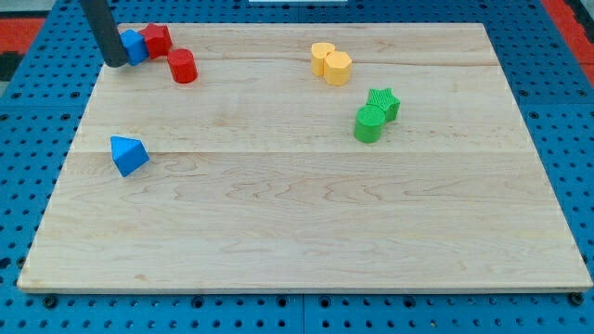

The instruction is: Separate the yellow hexagon from the yellow heart

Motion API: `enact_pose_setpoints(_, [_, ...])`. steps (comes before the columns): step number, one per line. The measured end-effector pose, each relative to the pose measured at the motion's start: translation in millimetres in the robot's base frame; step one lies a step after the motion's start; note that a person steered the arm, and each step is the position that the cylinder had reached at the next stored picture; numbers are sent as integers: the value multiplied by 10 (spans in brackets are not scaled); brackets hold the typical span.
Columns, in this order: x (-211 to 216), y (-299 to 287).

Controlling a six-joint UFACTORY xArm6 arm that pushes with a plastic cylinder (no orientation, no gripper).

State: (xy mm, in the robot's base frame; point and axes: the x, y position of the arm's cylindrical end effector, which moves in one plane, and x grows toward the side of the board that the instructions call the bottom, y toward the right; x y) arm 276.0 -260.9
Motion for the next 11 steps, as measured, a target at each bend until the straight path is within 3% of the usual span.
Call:
enact_pose_setpoints(2, [738,145])
enact_pose_setpoints(4, [747,504])
enact_pose_setpoints(7, [762,3591])
enact_pose_setpoints(8, [464,4036])
enact_pose_setpoints(9, [139,3698])
enact_pose_setpoints(11, [-92,2401])
